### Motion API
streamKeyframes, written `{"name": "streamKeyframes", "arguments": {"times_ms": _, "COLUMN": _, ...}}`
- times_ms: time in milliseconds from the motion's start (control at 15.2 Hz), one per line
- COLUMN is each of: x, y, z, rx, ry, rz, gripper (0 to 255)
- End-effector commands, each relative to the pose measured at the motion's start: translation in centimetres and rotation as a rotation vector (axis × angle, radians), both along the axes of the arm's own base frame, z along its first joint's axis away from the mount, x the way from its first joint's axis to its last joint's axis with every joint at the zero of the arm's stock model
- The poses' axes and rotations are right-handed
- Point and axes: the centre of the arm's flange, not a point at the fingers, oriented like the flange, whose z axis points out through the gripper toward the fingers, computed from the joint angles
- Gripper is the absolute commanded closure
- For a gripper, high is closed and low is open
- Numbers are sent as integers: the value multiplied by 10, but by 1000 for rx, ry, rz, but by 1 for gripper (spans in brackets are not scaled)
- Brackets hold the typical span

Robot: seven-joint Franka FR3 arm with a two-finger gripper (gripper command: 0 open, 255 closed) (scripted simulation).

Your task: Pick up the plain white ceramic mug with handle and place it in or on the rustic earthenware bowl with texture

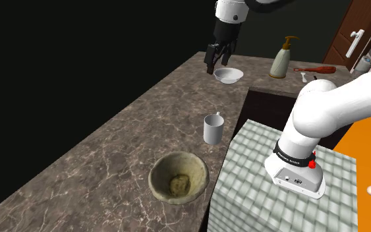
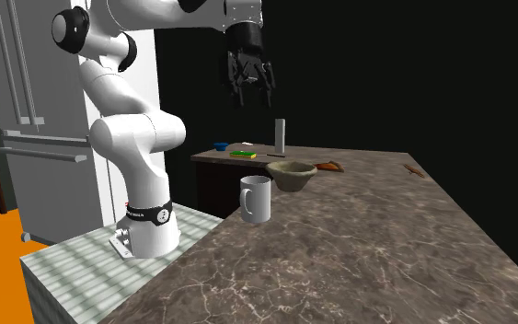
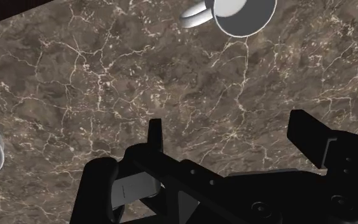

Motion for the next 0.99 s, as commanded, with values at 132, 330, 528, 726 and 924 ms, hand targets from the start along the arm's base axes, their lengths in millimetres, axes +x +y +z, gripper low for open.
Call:
{"name": "streamKeyframes", "arguments": {"times_ms": 132, "x": -11, "y": 29, "z": -46, "rx": -1, "ry": 1, "rz": -33, "gripper": 0}}
{"name": "streamKeyframes", "arguments": {"times_ms": 330, "x": -18, "y": 50, "z": -79, "rx": -2, "ry": 2, "rz": -57, "gripper": 0}}
{"name": "streamKeyframes", "arguments": {"times_ms": 528, "x": -24, "y": 71, "z": -113, "rx": -4, "ry": 3, "rz": -80, "gripper": 0}}
{"name": "streamKeyframes", "arguments": {"times_ms": 726, "x": -30, "y": 92, "z": -146, "rx": -5, "ry": 4, "rz": -103, "gripper": 0}}
{"name": "streamKeyframes", "arguments": {"times_ms": 924, "x": -32, "y": 102, "z": -167, "rx": -5, "ry": 5, "rz": -114, "gripper": 0}}
